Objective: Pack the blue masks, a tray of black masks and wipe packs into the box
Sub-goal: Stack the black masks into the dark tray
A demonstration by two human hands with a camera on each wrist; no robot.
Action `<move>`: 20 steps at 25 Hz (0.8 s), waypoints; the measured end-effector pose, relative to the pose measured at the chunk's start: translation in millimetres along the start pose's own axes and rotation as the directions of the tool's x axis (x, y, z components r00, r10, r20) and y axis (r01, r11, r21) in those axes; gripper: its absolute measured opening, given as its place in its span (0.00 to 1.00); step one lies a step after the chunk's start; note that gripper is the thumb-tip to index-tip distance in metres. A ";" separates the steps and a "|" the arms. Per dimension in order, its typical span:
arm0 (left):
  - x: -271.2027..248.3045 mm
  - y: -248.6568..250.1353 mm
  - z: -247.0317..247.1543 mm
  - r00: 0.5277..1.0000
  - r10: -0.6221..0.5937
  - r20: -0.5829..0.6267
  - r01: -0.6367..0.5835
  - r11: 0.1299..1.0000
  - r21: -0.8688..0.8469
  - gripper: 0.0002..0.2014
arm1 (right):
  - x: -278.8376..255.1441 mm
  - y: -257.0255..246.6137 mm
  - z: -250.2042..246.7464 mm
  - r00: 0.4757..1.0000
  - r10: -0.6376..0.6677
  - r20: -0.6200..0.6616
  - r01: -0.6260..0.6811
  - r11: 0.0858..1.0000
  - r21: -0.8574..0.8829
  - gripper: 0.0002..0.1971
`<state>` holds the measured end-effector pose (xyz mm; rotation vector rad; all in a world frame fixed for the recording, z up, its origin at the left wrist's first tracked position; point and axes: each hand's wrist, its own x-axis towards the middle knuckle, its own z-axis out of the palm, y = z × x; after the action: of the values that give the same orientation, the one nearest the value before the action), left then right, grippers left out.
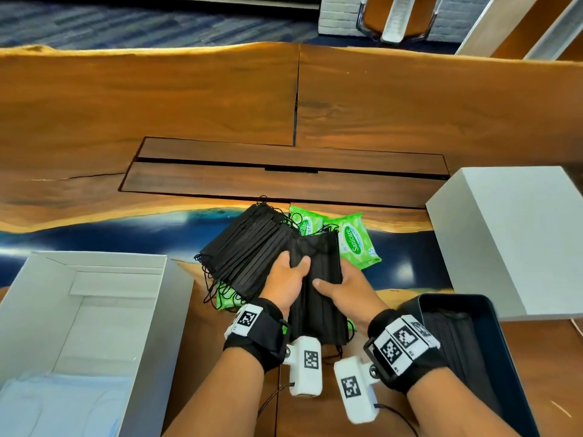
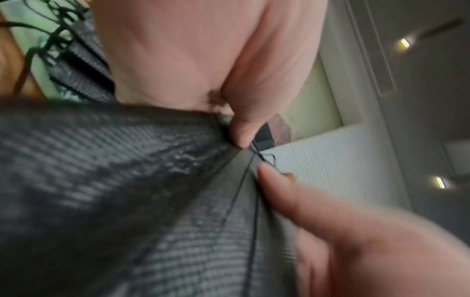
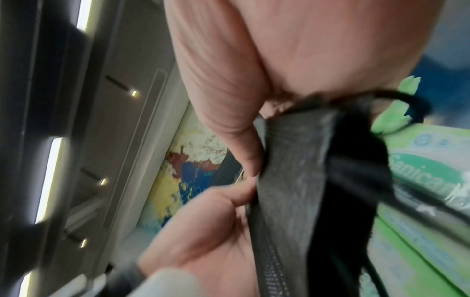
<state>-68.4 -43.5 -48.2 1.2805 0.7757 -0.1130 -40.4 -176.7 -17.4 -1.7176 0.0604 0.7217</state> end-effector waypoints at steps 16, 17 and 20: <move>-20.4 27.3 -50.5 0.992 0.007 0.124 0.000 0.999 -0.053 0.40 | -19.1 -15.5 -50.3 0.997 0.083 -0.001 -0.080 0.960 0.267 0.15; -21.3 24.7 -46.4 0.991 0.041 0.129 -0.050 0.996 0.070 0.43 | -20.1 -18.0 -48.0 0.997 0.076 0.032 -0.081 0.969 0.234 0.15; -11.0 13.6 -39.8 0.986 0.165 -0.035 -0.154 0.966 0.209 0.29 | -20.7 -20.6 -42.9 0.996 0.069 0.048 -0.078 0.977 0.199 0.14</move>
<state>-88.1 -7.6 -33.7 1.5434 0.7155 -0.0304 -30.2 -216.3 14.8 -1.5134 0.1641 0.7784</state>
